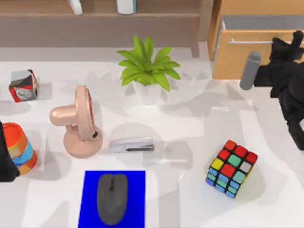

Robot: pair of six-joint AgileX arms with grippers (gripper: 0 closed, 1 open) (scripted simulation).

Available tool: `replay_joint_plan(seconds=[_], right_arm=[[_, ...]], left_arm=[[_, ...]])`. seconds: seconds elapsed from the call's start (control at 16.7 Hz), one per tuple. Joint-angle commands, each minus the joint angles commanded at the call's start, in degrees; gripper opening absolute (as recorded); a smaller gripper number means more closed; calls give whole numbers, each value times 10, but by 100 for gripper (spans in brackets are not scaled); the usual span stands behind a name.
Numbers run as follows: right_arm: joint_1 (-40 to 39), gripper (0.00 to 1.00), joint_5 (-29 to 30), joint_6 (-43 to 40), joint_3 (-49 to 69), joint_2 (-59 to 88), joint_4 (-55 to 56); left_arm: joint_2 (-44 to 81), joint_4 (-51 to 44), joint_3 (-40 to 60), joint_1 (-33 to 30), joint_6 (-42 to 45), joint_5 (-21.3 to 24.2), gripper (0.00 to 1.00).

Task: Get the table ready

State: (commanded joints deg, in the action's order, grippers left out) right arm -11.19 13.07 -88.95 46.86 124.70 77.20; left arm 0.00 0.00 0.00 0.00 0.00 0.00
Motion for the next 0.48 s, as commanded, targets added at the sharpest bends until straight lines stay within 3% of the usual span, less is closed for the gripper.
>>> replay_joint_plan(seconds=[0.48], right_arm=[[3,0,-7,-6,64,26,-31]], left_arm=[[0,0,0,0,0,0,100]])
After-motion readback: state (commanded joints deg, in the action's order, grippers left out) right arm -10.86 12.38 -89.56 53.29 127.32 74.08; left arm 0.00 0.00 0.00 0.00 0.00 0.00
